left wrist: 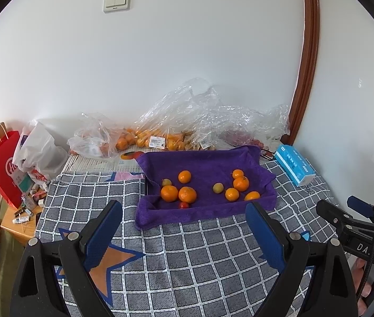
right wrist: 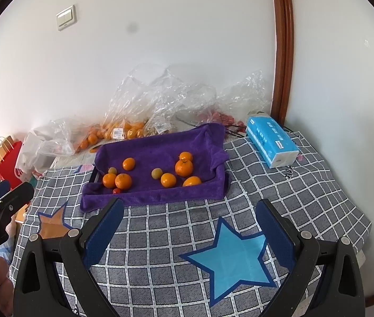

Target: Organize fruits

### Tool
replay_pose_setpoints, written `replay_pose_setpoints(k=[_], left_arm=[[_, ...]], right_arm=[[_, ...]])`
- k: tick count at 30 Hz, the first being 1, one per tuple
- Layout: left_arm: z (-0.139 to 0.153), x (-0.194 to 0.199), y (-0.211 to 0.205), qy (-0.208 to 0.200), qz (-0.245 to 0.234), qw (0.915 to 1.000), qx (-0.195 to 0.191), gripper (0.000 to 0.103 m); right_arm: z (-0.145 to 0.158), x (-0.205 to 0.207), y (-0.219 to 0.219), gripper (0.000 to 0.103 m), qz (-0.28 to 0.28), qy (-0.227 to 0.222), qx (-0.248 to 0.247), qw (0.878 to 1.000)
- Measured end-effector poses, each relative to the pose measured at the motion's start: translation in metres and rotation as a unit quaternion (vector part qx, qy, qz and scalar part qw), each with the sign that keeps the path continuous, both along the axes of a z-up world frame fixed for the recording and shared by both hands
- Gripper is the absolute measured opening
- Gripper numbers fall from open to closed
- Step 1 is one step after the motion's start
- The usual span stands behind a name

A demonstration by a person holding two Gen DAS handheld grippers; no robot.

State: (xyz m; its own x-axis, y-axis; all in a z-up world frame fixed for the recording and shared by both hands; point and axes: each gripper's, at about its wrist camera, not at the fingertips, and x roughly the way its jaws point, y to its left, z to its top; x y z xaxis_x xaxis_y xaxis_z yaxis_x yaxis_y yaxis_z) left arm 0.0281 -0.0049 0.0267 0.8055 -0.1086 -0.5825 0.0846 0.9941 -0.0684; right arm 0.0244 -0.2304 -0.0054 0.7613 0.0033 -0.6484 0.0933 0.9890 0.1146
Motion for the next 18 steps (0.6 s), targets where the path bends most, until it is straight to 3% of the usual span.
replay_pose_setpoints(k=[18], left_arm=[[-0.009, 0.01, 0.005, 0.006, -0.001, 1.0, -0.006, 0.095]], right_arm=[[0.0, 0.002, 0.005, 0.099, 0.003, -0.001, -0.009, 1.0]])
